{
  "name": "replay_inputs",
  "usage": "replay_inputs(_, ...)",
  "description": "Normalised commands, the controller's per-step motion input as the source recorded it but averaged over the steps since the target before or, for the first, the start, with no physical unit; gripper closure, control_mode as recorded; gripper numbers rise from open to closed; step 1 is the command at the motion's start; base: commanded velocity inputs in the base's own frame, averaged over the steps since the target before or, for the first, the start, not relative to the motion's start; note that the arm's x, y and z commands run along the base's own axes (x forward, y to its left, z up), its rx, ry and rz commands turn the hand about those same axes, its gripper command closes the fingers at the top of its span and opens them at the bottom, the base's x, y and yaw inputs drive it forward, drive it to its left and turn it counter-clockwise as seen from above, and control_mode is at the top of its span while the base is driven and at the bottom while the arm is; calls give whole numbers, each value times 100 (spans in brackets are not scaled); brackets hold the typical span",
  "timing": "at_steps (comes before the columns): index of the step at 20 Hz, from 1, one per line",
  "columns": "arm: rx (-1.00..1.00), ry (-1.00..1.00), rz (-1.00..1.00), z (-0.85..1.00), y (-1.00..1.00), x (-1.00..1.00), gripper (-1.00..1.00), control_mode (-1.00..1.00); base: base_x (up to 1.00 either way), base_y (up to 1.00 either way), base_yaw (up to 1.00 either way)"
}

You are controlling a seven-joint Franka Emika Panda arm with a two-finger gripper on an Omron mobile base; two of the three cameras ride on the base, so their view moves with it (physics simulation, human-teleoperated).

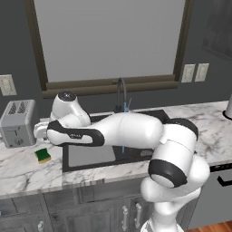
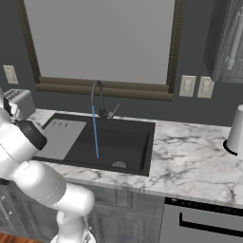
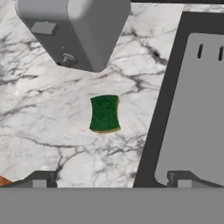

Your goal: Soak the sponge with water for a few seconds and then drop it inside the sink.

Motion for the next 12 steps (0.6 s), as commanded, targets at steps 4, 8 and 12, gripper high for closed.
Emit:
replay_inputs(4,0,0,0,-11,8,16,-100,-100,0,0,0)
replay_inputs(8,0,0,0,-10,16,16,-100,-100,0,0,0)
replay_inputs(12,0,0,0,0,26,6,-100,-100,0,0,0)
